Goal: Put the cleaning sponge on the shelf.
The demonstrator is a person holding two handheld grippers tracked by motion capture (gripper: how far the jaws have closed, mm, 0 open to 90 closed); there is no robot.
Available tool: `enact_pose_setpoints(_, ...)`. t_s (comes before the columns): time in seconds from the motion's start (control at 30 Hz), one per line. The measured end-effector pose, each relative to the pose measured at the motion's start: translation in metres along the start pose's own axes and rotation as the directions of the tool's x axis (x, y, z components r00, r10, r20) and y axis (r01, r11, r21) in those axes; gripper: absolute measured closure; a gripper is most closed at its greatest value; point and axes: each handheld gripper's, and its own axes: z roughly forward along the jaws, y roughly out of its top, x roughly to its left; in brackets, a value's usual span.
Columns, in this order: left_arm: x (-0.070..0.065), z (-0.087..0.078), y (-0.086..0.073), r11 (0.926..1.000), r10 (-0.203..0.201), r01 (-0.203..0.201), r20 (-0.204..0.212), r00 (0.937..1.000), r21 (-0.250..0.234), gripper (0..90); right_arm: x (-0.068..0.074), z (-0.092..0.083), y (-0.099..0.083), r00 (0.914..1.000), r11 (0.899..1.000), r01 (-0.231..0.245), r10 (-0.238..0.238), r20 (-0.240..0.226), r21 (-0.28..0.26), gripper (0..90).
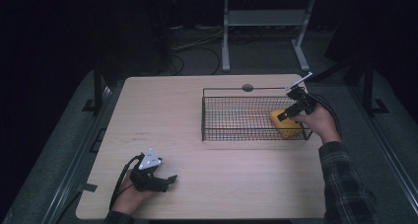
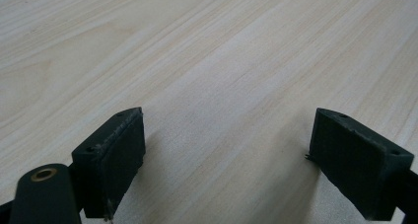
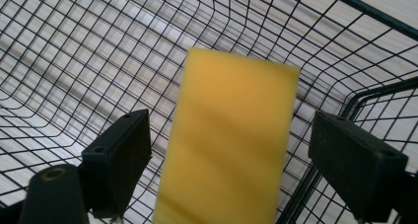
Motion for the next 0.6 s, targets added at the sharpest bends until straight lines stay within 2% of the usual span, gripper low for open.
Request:
enact_pose_setpoints(0.3,0.000,0.000,0.000,1.0000,0.000,0.000,0.000,1.0000,0.000,13.0,0.005,-0.013,-0.002,1.0000,1.000,0.002,-0.002,0.000,-0.028,15.2)
enact_pose_setpoints(0.6,0.000,0.000,0.000,1.0000,-0.001,0.001,0.000,1.0000,0.000,12.9,0.013,-0.036,-0.011,0.9999,0.996,0.003,-0.004,-0.013,-0.091,14.8)
